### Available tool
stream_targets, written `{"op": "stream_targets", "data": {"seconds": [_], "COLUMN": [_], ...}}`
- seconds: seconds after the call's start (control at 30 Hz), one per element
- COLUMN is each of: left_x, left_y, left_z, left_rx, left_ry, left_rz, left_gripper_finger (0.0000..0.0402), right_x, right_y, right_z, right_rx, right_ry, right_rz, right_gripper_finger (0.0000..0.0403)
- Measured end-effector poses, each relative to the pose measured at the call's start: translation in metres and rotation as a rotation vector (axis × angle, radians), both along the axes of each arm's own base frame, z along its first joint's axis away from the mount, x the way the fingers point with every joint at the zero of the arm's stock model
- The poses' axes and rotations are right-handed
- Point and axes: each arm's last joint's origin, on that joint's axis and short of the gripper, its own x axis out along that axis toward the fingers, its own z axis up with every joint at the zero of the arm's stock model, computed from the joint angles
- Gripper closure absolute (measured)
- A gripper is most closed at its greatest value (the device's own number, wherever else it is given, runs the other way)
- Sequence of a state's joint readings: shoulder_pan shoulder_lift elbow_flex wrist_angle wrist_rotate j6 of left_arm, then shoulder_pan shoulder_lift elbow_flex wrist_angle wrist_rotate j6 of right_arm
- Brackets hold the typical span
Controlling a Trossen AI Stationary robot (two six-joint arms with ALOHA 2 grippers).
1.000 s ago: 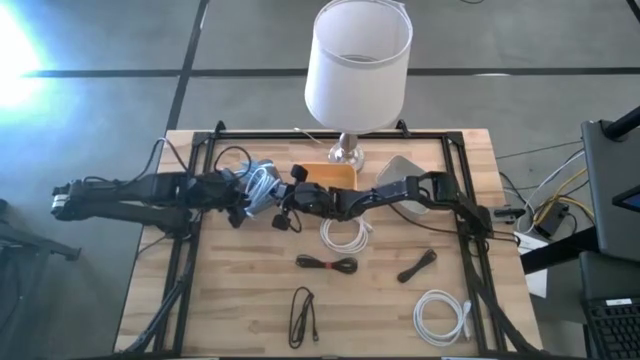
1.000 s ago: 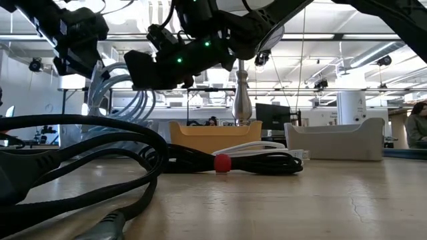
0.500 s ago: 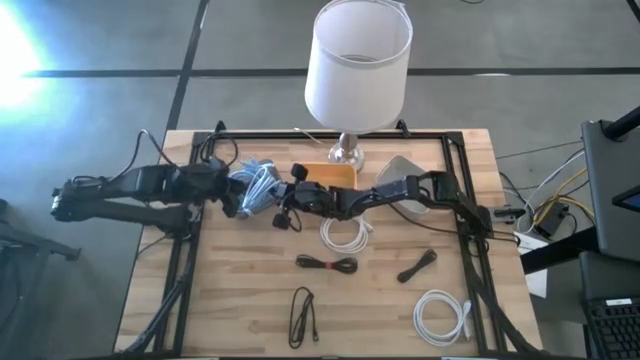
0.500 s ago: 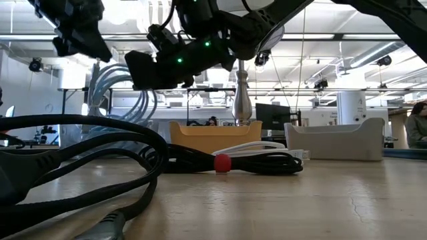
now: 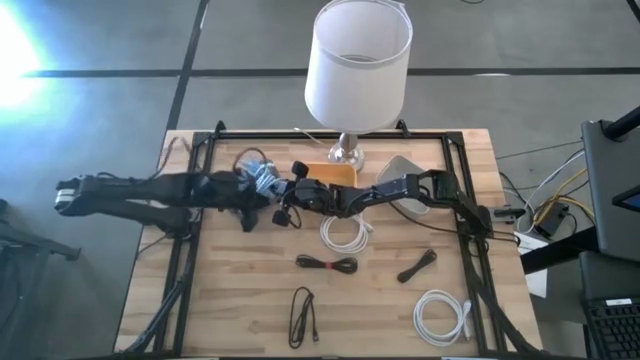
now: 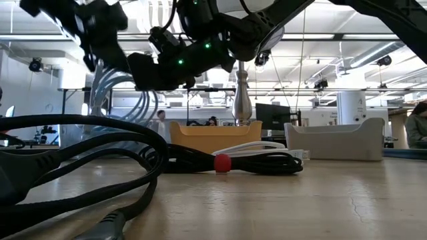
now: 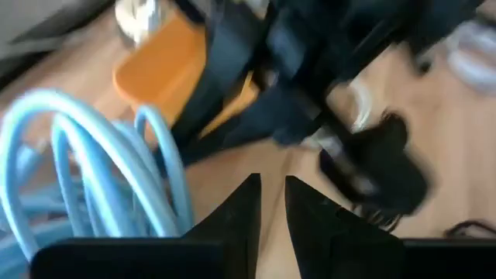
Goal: Sort HDMI cables
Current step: Put the blue HDMI cable into the black bin
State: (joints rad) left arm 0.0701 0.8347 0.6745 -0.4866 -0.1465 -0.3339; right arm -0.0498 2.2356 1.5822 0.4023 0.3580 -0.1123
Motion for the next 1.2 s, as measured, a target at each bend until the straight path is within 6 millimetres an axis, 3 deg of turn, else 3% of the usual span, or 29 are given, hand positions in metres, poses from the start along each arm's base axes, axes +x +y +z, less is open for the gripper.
{"op": "stream_targets", "data": {"seconds": [0.2, 0.57, 0.8, 1.0, 1.2], "left_x": [0.003, -0.013, -0.026, -0.029, -0.03], "left_y": [0.002, 0.005, 0.007, 0.008, 0.01], "left_z": [-0.016, 0.008, 0.0, -0.006, -0.008], "left_rx": [0.019, 0.096, 0.122, 0.136, 0.205], "left_ry": [0.149, 0.099, 0.189, 0.255, 0.281], "left_rz": [0.05, 0.178, 0.303, 0.386, 0.444], "left_gripper_finger": [0.0355, 0.0392, 0.0398, 0.0395, 0.0395], "right_x": [0.0, -0.001, -0.002, -0.006, -0.017], "right_y": [0.0, 0.012, 0.022, 0.027, 0.046], "right_z": [-0.001, -0.006, -0.004, 0.007, 0.025], "right_rx": [0.0, 0.003, -0.001, 0.002, 0.001], "right_ry": [0.007, 0.074, 0.079, 0.091, 0.155], "right_rz": [0.0, 0.022, 0.044, 0.052, 0.09], "right_gripper_finger": [0.0394, 0.0394, 0.0394, 0.0394, 0.0394]}}
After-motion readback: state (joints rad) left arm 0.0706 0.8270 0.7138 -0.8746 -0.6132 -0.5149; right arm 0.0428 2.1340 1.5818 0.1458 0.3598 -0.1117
